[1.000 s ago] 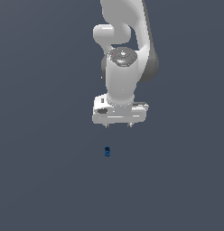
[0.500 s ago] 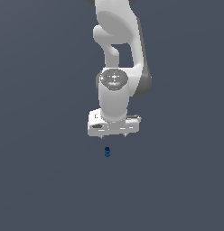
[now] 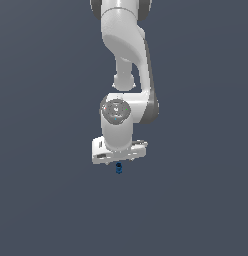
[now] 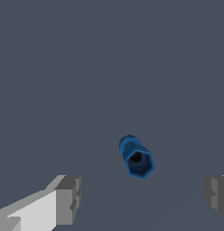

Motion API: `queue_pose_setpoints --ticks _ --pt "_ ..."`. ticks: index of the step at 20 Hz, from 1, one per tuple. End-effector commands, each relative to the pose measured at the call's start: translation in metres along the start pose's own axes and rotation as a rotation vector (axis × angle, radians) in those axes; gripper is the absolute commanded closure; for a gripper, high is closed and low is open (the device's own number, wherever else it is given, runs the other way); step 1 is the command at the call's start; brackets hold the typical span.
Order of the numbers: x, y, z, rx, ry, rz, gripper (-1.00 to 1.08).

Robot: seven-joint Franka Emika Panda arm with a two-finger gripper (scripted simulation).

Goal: Pick up the object and move it to a goal position.

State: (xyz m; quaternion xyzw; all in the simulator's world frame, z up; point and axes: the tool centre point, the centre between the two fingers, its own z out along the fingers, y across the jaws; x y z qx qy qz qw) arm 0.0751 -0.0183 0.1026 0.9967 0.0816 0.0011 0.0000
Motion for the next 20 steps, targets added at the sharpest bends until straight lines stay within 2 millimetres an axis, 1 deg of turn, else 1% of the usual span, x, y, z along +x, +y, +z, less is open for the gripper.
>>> queue_pose_setpoints --ticks 1,9,12,17,20 --pt "0.002 0.003 0.006 0.000 -0.001 -0.009 -0.92" --pt "0.002 0.005 0.013 0.000 -0.003 -0.011 -0.92" --pt "0.002 0.005 0.024 0.000 -0.003 -0.012 -0.92" --pt "0.002 0.005 0.051 0.000 -0.002 -0.013 -0.92" --pt "0.002 0.005 0.059 0.000 -0.002 -0.014 -0.92"
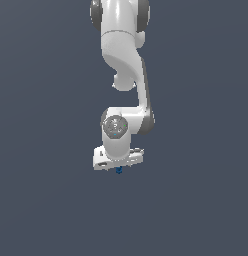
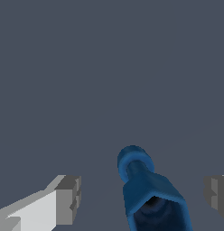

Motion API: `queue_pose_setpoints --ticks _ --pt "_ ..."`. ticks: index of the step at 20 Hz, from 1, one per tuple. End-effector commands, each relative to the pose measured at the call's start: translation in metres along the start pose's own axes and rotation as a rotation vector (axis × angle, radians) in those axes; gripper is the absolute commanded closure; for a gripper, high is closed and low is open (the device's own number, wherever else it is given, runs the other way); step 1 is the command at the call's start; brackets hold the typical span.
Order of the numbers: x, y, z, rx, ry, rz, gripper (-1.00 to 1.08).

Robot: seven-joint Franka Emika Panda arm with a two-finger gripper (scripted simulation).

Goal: Pick up the object and move it to a goal position.

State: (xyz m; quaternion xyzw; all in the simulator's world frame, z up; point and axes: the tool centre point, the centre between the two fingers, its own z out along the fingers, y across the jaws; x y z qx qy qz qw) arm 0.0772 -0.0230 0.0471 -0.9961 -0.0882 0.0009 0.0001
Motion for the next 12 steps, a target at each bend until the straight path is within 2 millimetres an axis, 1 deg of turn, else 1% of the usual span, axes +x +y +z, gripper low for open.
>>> queue_pose_setpoints --ticks 1,4,5,12 --pt "0.0010 0.0000 0.0049 0.000 0.002 -0.001 -0.92" --pt "0.0019 0.0002 0.0043 0.000 0.002 -0.001 -0.92" --pt "0.0019 0.0002 0.0043 0.000 0.002 -0.001 1.08" --pt "0.0019 0.0002 0.0043 0.000 0.002 -0.001 1.08"
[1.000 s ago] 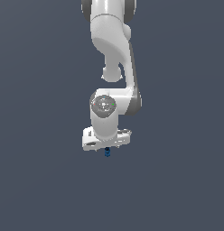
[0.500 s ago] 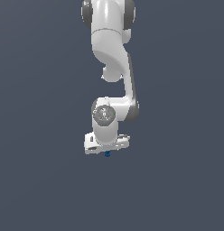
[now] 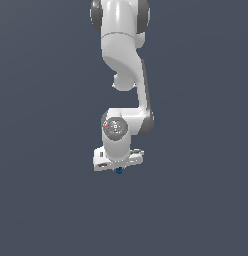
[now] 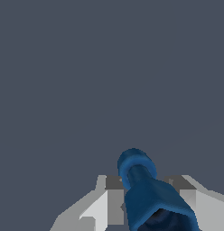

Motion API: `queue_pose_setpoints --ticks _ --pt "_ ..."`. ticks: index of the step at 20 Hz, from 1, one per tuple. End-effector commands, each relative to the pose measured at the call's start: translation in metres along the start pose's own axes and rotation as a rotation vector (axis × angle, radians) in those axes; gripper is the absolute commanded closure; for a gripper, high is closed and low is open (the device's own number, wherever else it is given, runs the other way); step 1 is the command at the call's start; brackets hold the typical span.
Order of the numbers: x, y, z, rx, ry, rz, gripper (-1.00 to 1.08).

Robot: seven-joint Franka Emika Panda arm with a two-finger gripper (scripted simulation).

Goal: Pick up the object and move it to a goal position.

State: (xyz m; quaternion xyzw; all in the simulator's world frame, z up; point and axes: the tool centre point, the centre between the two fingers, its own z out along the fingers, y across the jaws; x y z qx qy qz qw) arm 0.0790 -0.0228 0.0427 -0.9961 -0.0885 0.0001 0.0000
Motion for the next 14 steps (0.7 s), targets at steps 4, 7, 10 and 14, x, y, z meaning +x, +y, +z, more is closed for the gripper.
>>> queue_pose_setpoints --ticks 4,7,10,14 --pt "0.000 0.000 -0.001 0.000 0.000 0.000 1.08" --pt "0.000 -0.001 -0.006 0.000 0.000 0.000 1.08" --pt "0.001 -0.003 -0.017 0.000 0.000 0.000 1.08" --pt "0.003 -0.007 -0.044 0.000 0.000 0.000 1.08"
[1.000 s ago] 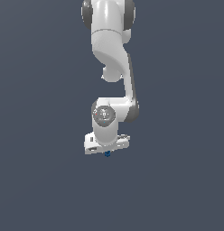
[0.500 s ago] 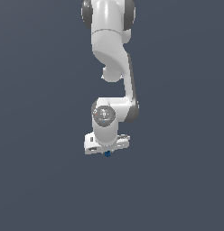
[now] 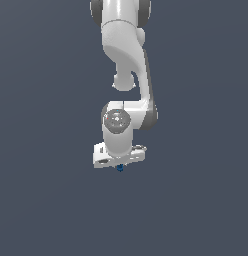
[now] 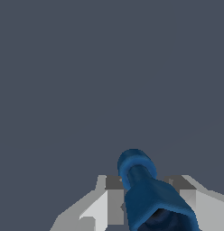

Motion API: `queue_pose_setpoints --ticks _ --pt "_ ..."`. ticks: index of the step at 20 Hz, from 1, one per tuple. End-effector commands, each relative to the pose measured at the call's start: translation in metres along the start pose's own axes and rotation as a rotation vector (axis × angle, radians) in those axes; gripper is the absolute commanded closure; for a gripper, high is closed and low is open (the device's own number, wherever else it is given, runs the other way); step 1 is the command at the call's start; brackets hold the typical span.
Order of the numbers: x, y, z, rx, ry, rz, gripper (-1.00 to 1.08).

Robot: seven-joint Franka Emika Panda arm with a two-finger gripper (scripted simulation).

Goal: Pick up the object and move it to a goal position.

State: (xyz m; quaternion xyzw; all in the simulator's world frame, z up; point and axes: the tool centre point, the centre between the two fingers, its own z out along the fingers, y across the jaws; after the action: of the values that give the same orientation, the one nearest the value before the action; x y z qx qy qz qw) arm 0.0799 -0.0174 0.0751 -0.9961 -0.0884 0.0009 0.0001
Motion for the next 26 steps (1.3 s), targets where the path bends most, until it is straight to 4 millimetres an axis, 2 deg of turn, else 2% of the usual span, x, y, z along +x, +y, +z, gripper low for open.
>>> queue_pose_setpoints --ticks 1,5,19,22,26 --pt "0.002 -0.003 -0.020 0.000 0.002 0.000 1.08" --pt "0.005 -0.009 -0.059 0.000 0.002 0.000 1.08" --pt "0.019 -0.033 -0.213 0.000 0.002 0.000 1.08" --pt "0.022 -0.037 -0.241 0.000 0.002 0.000 1.08" --pt "0.026 -0.041 -0.267 0.000 0.002 0.000 1.08"
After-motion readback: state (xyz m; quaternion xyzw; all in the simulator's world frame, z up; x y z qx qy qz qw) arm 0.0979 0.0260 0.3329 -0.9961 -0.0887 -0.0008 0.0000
